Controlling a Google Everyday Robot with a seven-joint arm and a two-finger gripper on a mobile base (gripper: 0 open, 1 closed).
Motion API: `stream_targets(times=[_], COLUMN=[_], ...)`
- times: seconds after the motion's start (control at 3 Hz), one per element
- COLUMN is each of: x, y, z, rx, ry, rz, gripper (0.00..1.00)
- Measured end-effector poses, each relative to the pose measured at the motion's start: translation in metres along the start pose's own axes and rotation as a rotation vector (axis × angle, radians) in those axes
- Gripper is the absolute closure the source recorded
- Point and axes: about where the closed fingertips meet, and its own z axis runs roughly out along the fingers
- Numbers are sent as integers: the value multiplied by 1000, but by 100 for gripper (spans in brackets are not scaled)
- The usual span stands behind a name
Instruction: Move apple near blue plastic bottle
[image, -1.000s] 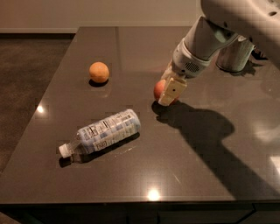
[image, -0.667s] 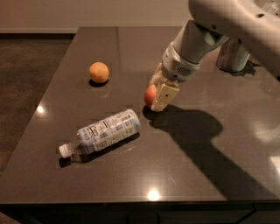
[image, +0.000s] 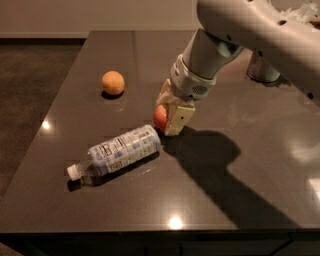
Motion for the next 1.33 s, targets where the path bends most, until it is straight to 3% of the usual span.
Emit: stream_targets(times=[0.33, 1.0, 1.33], x=[0, 3, 2], y=[5, 5, 6], z=[3, 6, 7], rx=[-6, -13, -13], ry=[5, 5, 5], rz=[-56, -82, -84], gripper=[54, 9, 0])
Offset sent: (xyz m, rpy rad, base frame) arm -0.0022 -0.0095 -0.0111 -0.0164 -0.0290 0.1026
